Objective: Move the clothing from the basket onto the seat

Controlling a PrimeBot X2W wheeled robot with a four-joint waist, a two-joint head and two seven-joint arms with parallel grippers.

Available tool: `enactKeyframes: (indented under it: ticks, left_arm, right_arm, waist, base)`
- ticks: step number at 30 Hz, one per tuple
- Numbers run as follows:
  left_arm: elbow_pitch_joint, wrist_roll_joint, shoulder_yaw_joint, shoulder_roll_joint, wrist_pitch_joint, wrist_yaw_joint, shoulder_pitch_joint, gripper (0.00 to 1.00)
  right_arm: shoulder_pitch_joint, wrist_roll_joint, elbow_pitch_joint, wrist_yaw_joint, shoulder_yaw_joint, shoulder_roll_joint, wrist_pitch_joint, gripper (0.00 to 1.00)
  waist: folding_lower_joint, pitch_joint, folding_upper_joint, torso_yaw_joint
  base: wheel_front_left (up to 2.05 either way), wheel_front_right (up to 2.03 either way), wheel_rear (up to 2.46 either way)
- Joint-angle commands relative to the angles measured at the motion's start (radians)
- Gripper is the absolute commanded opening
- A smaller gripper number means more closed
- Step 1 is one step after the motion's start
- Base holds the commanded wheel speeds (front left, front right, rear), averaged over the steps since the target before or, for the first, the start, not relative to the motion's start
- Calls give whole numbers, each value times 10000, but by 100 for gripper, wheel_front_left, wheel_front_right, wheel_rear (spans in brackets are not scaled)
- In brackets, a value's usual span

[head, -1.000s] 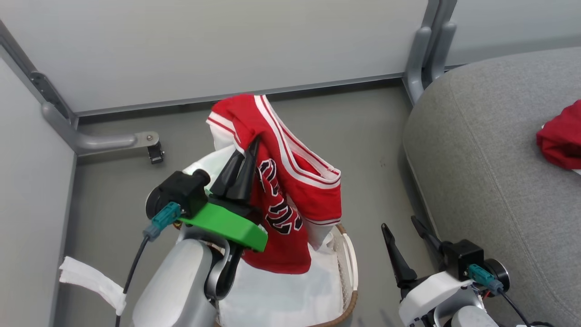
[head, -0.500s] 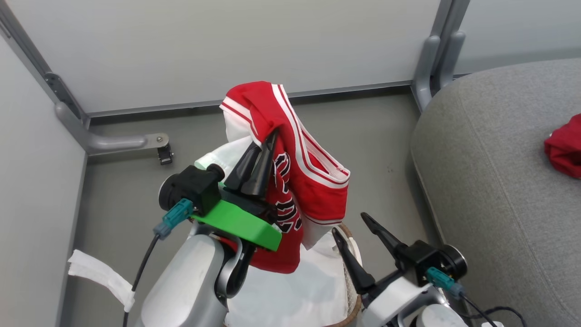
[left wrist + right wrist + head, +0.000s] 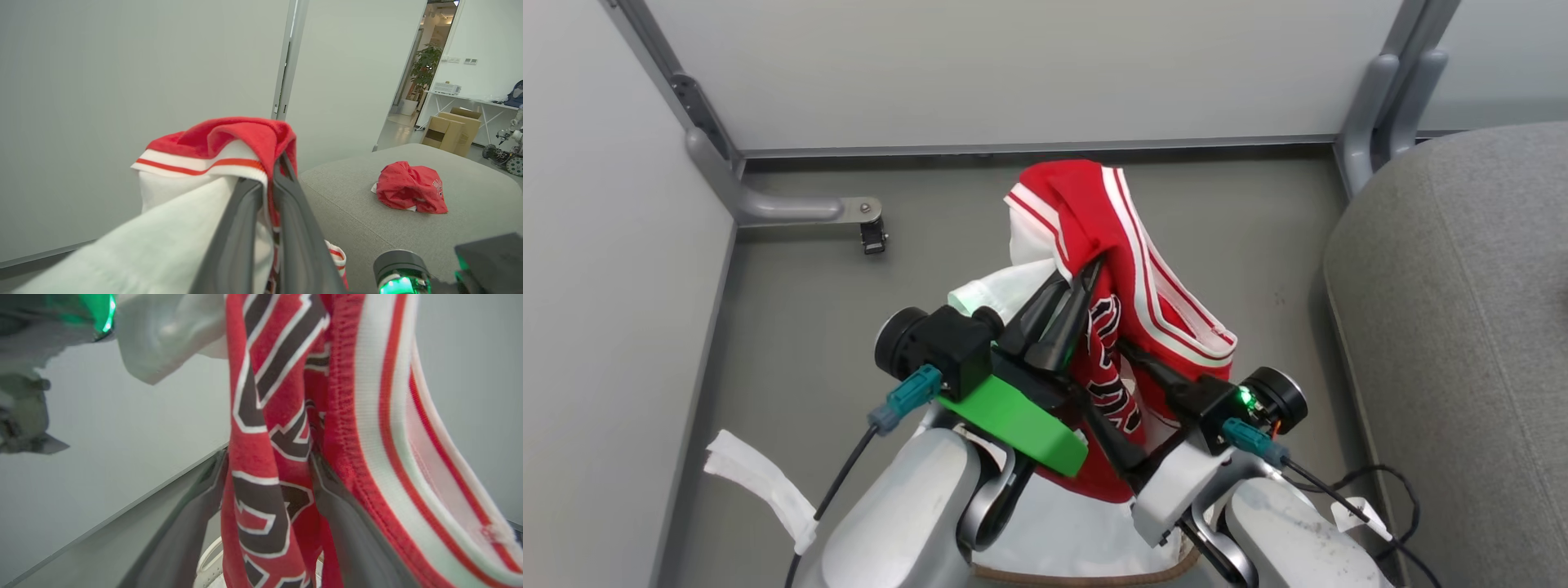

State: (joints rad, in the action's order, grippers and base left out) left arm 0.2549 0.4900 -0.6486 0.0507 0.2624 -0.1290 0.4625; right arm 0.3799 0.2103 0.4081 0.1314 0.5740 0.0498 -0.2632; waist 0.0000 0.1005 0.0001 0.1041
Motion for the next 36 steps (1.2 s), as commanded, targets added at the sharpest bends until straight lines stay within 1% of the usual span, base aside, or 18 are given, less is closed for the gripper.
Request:
enactKeyframes:
  ticks: [1, 2, 3, 4, 5, 8, 12, 13, 14, 15, 20, 23, 25, 31, 36]
  left_arm:
    - [-110, 85, -72, 20, 37, -27, 139, 0]
    - [-153, 174, -157, 18, 37, -22, 140, 0]
    - [-179, 260, -220, 14, 37, -11, 131, 0]
    - [-222, 338, -283, 14, 35, 13, 122, 0]
    - [-249, 370, -324, 17, 37, 34, 118, 0]
    - [-222, 389, -374, 14, 37, 107, 97, 0]
    - [-144, 132, -161, 15, 35, 183, 64, 0]
    - [-185, 102, -88, 14, 35, 210, 46, 7]
    - [-213, 62, -12, 15, 35, 236, -5, 70]
    - [-219, -20, 68, 18, 35, 257, -59, 100]
    - [-87, -419, 425, 16, 24, 269, -237, 100]
    - [39, -606, 602, 19, 24, 239, -308, 100]
    - [104, -690, 764, 17, 24, 211, -407, 100]
    - [336, -970, 1103, 22, 23, 136, -527, 100]
    - [656, -1192, 1246, 28, 23, 55, -478, 100]
  right_arm:
    - [245, 19, 182, -13, -1, 41, -22, 100]
    - [296, 63, 388, -14, -5, 43, -20, 94]
    - [329, 104, 542, -13, 6, 46, -20, 73]
    - [367, 234, 684, -13, 34, 43, -20, 24]
    - [396, 349, 770, -13, 121, 39, -20, 0]
    - [472, 597, 785, -14, 221, 50, -22, 0]
    - [250, 560, 579, -14, -74, 45, -20, 0]
    - [197, 545, 521, -14, -185, 50, -22, 0]
    - [168, 434, 438, -13, -257, 47, -20, 0]
    - [137, 393, 354, -13, -327, 33, -20, 0]
    - [-65, 182, -50, -14, -575, 47, -22, 0]
    - [-204, 270, -275, -13, -1077, 53, -22, 0]
    - [-324, 348, -510, -13, -1333, 28, -20, 0]
    - [-536, 144, -1087, -14, -1540, 45, -20, 0]
    - [-651, 214, -1365, -13, -1730, 29, -22, 0]
  waist:
    - [0, 100, -1, 239]
    - [0, 93, -1, 295]
    - [0, 82, -1, 333]
    - [0, 64, -1, 373]
    - [0, 50, -1, 396]
    - [0, 20, -1, 416]
    - [0, 129, -1, 268]
    - [0, 165, -1, 215]
    - [0, 206, -1, 137]
    - [0, 242, -1, 47]
    - [0, 412, -1, -632]
    - [0, 493, -1, -1145]
    - [0, 543, -1, -1584]
    - [0, 833, -1, -2974]
    - [0, 1112, -1, -4114]
  base:
    - [0, 0, 0]
    - [0, 0, 0]
    - [0, 0, 0]
    - [0, 0, 0]
    - [0, 0, 0]
    - [0, 0, 0]
    - [0, 0, 0]
    - [0, 0, 0]
    - [0, 0, 0]
    - [0, 0, 0]
    - [0, 0, 0]
    - [0, 0, 0]
    - [0, 0, 0]
    - [0, 0, 0]
    - [0, 0, 0]
